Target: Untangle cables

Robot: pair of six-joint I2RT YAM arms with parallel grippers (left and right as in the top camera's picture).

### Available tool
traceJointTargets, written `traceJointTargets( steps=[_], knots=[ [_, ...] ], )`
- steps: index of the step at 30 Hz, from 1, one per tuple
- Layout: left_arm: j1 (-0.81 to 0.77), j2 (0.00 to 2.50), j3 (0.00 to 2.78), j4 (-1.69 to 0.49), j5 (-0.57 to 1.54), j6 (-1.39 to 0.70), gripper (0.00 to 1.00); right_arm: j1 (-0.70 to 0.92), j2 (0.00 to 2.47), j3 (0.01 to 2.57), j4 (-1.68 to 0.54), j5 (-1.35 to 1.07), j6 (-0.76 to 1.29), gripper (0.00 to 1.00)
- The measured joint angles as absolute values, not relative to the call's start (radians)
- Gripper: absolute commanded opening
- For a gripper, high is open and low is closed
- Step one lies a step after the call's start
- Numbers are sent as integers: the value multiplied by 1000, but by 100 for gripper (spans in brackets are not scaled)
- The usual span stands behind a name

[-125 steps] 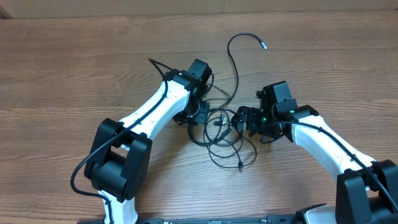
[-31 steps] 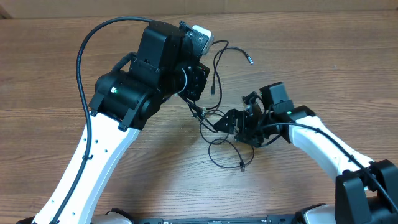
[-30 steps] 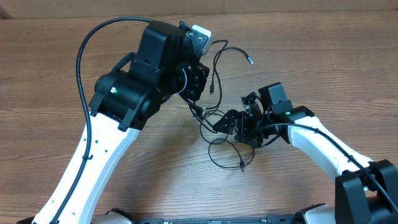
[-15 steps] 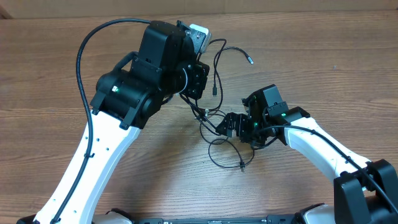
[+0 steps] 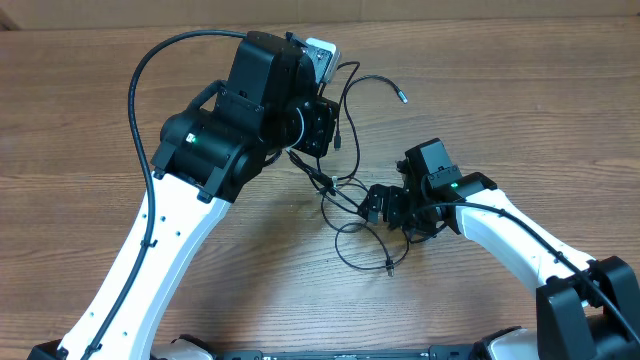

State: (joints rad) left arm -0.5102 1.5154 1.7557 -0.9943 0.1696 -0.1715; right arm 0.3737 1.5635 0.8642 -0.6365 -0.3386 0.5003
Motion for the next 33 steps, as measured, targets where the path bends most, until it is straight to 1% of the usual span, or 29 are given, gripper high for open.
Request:
traceJointTargets(
  steps=[10, 22, 28, 33],
  knots=[
    [-510, 1515, 1756, -991, 170, -181, 5, 374, 1563, 864, -689, -162, 500, 100],
    [-510, 1515, 1756, -990, 172, -181, 4, 368, 1563, 828, -667, 55, 500, 100],
    [-510, 1515, 1756, -988, 172, -181, 4, 354, 1563, 828, -605, 61, 498, 100],
    [-510, 1515, 1756, -988, 172, -181, 4, 353, 1563, 828, -518, -58, 498, 100]
  ],
)
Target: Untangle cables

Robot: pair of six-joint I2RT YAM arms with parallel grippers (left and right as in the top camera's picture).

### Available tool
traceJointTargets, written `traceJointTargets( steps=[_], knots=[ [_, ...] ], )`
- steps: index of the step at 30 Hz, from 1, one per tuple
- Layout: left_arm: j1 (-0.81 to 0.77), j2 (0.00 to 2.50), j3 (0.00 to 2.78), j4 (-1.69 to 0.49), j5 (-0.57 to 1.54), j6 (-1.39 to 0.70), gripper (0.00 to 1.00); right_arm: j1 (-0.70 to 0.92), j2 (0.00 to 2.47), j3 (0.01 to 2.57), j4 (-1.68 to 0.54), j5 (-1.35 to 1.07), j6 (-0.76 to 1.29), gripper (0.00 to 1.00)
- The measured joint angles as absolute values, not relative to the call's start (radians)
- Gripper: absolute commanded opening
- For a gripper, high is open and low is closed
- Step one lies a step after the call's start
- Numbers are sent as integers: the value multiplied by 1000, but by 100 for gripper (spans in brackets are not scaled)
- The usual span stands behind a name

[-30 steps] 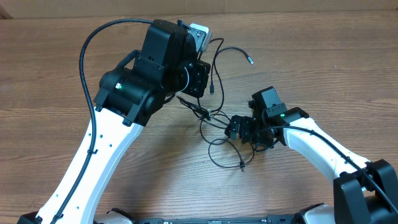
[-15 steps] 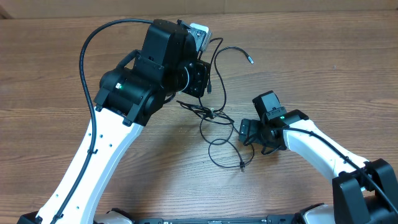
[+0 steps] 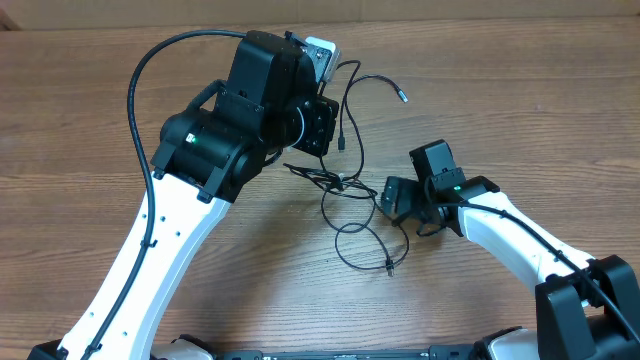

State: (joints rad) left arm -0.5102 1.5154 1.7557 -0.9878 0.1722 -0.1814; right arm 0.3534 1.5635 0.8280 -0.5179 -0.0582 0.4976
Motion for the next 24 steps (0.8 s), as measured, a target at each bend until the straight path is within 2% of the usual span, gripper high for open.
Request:
traceJointTargets(
  steps=[4, 12, 19, 24],
  knots=[
    [-510, 1515, 1756, -988, 172, -181, 4, 353, 1563, 828, -473, -187, 498, 100],
    [-511, 1515, 1756, -988, 139, -234, 4, 353, 1563, 828, -547, -374, 453, 87],
    [-509, 1515, 1756, -988, 11, -412, 4, 353, 1563, 828, -549, -564, 314, 87],
    [-490, 1515, 1756, -995, -14, -467, 4, 353, 1563, 828, -527, -664, 204, 87]
  ],
)
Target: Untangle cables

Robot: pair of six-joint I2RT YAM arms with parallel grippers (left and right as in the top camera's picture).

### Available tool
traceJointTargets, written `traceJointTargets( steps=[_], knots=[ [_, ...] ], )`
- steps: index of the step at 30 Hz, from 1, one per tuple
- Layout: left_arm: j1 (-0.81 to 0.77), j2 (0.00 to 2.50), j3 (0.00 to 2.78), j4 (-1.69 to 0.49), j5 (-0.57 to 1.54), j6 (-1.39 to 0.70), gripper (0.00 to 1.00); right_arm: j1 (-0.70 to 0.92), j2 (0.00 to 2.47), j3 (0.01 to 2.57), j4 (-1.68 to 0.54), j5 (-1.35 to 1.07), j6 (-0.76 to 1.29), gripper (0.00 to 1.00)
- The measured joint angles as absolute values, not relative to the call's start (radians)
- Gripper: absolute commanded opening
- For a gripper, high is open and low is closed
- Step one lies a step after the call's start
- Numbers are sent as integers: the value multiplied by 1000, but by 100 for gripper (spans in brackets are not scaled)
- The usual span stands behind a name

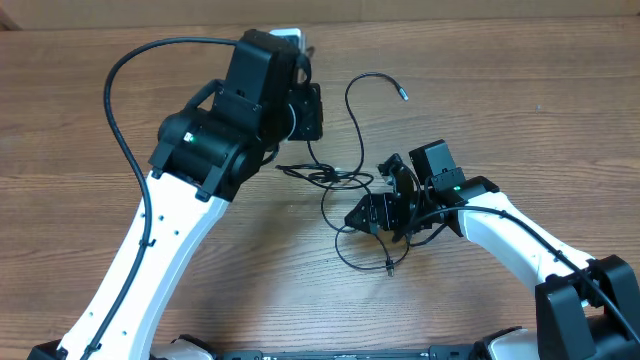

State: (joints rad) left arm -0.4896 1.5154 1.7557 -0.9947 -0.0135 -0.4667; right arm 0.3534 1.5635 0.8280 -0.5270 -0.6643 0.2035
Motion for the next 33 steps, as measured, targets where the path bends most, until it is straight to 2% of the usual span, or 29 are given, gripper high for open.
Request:
traceJointTargets(
  steps=[5, 13, 20, 29, 33],
  knots=[
    [-462, 1515, 1756, -999, -9, -480, 4, 353, 1563, 828, -393, -637, 183, 87],
    [-462, 1515, 1756, -999, 15, -493, 4, 353, 1564, 826, -99, -440, 315, 87],
    [-462, 1515, 1756, -965, 110, -553, 4, 354, 1564, 826, -67, -222, 457, 89],
    [-460, 1515, 1756, -973, 230, -560, 4, 354, 1564, 826, -52, -47, 536, 91],
    [-424, 1515, 1756, -936, 323, -554, 4, 354, 1565, 826, -71, 7, 545, 97]
  ],
)
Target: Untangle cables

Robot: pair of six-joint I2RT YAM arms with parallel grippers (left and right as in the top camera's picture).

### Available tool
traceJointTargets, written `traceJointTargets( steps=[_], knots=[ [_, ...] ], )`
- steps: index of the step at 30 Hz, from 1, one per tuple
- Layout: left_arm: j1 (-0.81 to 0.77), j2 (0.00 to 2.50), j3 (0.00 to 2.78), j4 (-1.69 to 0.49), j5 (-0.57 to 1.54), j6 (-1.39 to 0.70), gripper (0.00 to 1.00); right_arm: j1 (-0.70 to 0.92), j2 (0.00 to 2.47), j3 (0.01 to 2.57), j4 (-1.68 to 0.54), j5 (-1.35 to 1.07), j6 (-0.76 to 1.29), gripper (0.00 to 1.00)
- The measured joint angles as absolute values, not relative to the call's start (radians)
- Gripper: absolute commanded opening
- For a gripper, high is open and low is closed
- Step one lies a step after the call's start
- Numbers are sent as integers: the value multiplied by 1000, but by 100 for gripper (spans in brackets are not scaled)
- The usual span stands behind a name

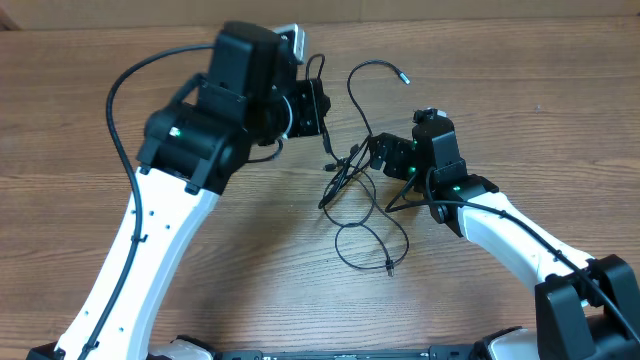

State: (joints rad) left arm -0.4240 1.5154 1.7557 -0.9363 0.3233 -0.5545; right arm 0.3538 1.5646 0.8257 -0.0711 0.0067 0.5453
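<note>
Thin black cables [345, 178] lie tangled on the wooden table, with a loose loop [372, 240] in front ending in a small plug [388, 268]. Another strand arcs back to a free tip [403, 74]. My left gripper [322, 108] is at the back of the tangle, shut on a cable that runs up past it and down towards the knot. My right gripper [372, 152] sits just right of the knot, apparently shut on strands that run taut down-left from it. The fingers of both are largely hidden by the wrists.
The wooden table [520, 90] stretches around the tangle. The left arm's bulky black wrist [240, 95] and its looping grey hose [120, 95] cover the back left. The right arm's white link [510, 235] crosses the front right.
My right gripper was open in front of the tangle; it now sits further back, closed on strands pulled taut. The left arm shifted slightly left and the knot moved back.
First my left gripper held a cable at the back while the right gripper sat low at the tangle's right side. The right one then drew right. After that the left gripper was further back-left and the right one open. Now both hold cable, strands stretched.
</note>
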Motion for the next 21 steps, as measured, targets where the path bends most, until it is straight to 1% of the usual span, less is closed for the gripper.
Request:
traceJointTargets(
  steps=[2, 7, 12, 17, 21],
  knots=[
    [-397, 1515, 1756, -891, 395, -548, 4, 354, 1575, 826, -65, 36, 546, 100],
    [-371, 1515, 1756, -777, 532, -548, 4, 353, 1656, 826, 10, 31, 545, 100],
    [-371, 1515, 1756, -745, 547, -568, 4, 353, 1704, 825, 40, -149, 505, 100],
    [-371, 1515, 1756, -745, 536, -650, 4, 344, 1705, 825, 89, -311, 485, 100],
    [-371, 1515, 1756, -755, 539, -701, 4, 310, 1702, 825, 141, -490, 462, 100]
  ],
)
